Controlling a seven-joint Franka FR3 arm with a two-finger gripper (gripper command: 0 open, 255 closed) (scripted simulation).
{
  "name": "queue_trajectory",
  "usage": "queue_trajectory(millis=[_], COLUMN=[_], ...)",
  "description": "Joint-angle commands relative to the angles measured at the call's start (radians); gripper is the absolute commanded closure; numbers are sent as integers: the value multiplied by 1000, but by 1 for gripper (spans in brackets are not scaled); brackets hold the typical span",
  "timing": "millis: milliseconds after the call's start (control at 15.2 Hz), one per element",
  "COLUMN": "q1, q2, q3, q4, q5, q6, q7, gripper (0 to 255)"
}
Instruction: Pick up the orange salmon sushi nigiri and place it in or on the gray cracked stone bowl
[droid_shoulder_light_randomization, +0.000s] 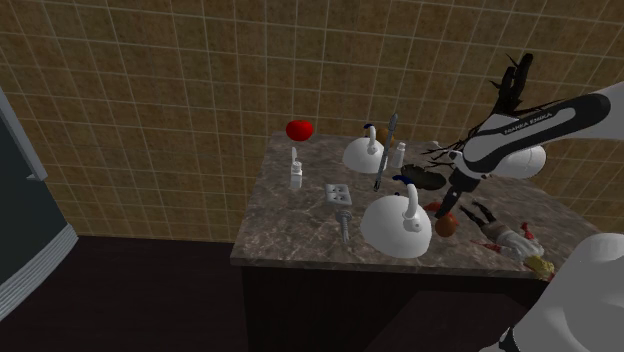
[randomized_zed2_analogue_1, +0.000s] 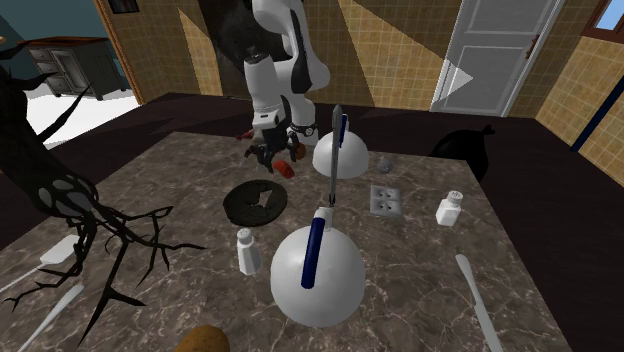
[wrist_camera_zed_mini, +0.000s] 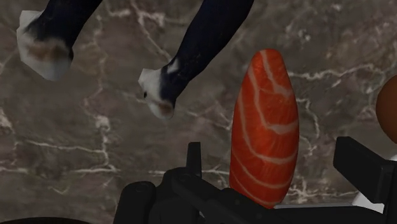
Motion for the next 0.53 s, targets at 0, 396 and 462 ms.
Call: queue_trajectory(millis=[0, 396, 462], q1=[2, 2, 2], q2=[4, 4, 4], q3=[-3, -3, -3], q4=[-1, -1, -1], q5=[3, 2, 2], q6=[5, 5, 5], q7=[-3, -3, -3], gripper=[0, 255, 255])
